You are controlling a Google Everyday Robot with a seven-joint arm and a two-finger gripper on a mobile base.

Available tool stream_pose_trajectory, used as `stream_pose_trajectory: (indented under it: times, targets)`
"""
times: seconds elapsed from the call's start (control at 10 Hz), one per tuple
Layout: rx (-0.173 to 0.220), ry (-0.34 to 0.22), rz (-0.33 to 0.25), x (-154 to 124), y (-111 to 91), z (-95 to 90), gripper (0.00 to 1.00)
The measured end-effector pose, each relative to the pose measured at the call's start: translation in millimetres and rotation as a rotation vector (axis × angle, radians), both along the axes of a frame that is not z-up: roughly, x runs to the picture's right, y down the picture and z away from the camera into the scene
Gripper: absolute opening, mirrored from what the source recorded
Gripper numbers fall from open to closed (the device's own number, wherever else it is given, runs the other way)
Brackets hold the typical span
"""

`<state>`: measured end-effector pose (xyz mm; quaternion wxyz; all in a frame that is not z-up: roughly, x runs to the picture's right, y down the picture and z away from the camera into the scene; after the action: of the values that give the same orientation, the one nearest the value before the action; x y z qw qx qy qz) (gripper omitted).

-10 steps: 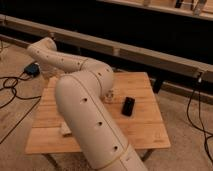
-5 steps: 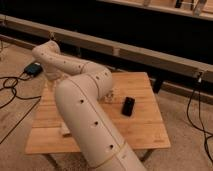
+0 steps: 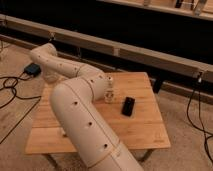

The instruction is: Pick up the ceramic cup

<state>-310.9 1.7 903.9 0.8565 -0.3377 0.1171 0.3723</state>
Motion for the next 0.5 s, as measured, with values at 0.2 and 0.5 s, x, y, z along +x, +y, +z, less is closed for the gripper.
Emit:
stream_pose_trajectory:
  times: [0.2,0.5]
  targets:
    - [-0.002,-0.045,-0.01,-7,-8,-13.0,0.18]
    - [0.029,-0.098,-0.017,-14,-27,-33.6,0.18]
